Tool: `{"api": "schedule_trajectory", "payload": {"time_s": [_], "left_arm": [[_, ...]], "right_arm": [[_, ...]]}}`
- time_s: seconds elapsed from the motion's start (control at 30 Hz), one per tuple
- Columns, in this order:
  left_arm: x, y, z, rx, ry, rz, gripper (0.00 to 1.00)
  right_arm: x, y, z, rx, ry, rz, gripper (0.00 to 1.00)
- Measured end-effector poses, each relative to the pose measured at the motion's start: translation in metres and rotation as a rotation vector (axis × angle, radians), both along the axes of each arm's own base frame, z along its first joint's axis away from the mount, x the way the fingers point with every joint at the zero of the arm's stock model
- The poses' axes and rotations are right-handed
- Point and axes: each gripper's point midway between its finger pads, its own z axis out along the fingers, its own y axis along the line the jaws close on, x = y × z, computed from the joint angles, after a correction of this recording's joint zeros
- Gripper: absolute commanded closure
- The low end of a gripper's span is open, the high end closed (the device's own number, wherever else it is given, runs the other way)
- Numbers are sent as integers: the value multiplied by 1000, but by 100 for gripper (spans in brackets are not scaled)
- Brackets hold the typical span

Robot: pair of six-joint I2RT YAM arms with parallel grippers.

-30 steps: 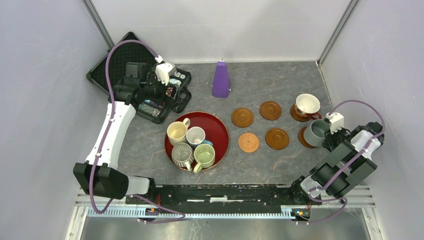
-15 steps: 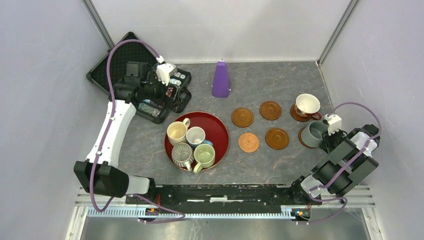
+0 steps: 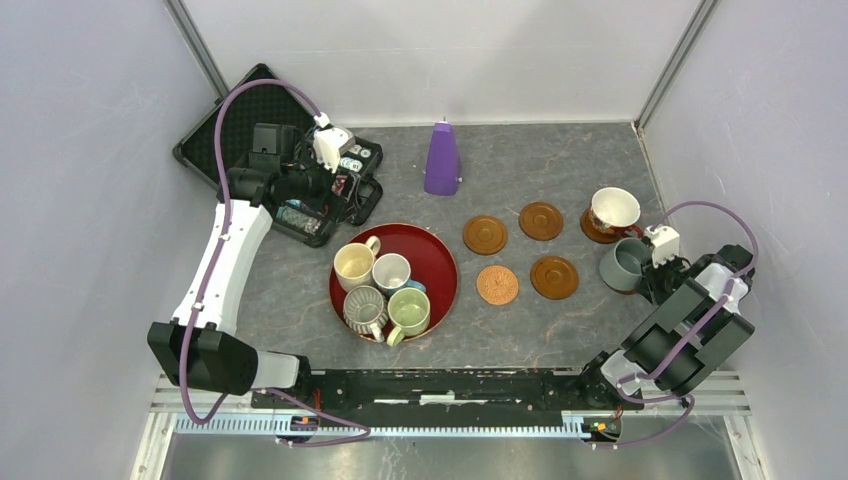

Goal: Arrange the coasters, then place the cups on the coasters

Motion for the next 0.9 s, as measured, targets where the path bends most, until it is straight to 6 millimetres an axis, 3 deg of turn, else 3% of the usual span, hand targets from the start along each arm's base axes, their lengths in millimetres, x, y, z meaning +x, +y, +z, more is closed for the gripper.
{"api": "schedule_trajectory", "payload": {"time_s": [0.57,0.9], "left_arm": [[0,0,0,2,0,-3,0],[0,0,0,2,0,-3,0]], "right_arm": [[-5,-3,0,-12,24,-1,87],[-10,-6,1,-9,39,-21,75]]}}
